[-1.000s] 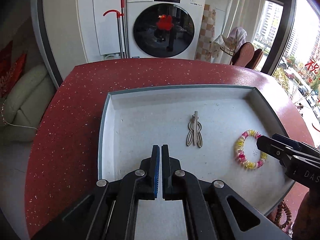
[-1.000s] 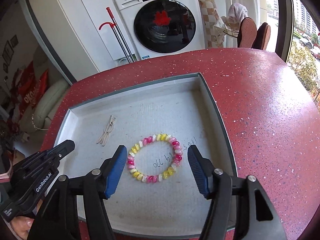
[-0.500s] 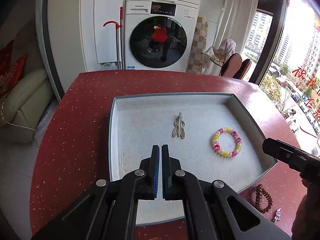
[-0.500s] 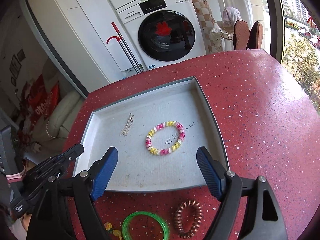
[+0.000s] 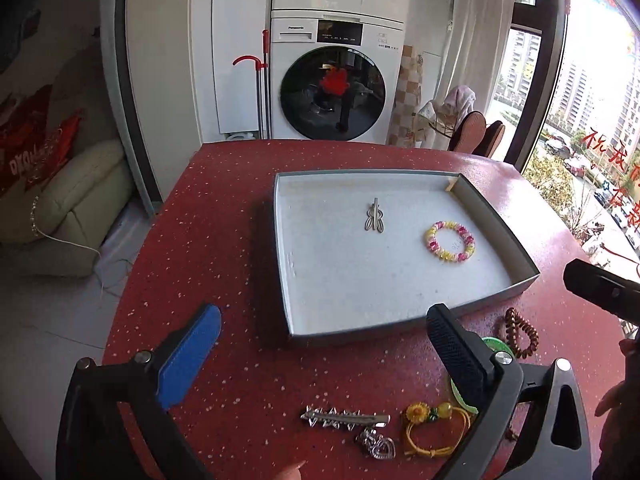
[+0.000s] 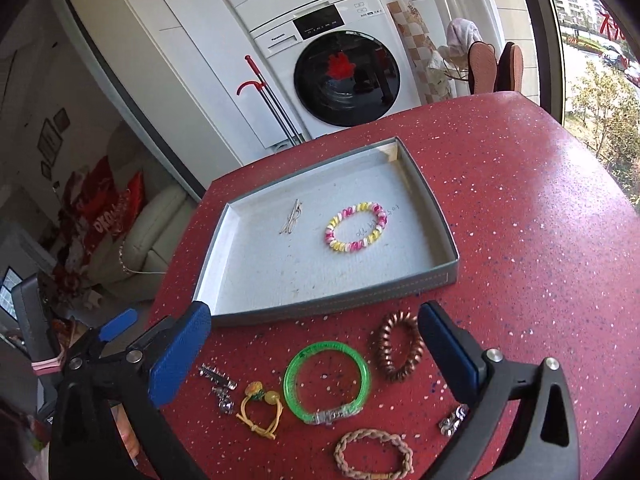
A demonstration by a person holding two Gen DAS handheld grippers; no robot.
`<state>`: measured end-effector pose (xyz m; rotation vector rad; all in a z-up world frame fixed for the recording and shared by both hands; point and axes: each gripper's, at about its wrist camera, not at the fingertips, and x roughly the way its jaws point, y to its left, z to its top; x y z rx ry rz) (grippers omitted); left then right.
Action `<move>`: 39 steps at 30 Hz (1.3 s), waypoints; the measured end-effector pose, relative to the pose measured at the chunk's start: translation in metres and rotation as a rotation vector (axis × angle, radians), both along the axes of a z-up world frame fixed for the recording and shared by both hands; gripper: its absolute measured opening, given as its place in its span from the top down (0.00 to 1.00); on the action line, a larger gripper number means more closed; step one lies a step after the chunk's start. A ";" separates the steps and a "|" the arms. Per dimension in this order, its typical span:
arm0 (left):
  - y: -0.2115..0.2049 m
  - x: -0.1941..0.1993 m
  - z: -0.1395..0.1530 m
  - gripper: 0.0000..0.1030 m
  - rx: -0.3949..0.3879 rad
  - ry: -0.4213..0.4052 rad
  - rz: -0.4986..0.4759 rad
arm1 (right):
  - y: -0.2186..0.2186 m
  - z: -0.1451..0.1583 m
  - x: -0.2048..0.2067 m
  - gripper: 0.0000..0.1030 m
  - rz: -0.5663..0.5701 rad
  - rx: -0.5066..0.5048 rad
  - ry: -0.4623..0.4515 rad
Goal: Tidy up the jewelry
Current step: 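Move both tools back over the remaining jewelry on the table, then grasp the silver heart pendant with the left tool while the right grasps the black claw clip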
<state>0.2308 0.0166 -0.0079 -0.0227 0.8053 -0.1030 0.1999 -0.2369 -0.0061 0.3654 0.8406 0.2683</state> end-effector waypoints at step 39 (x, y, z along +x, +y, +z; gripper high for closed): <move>-0.022 -0.069 -0.074 0.11 0.034 0.166 0.050 | 0.044 -0.073 -0.136 0.31 0.031 -0.258 0.155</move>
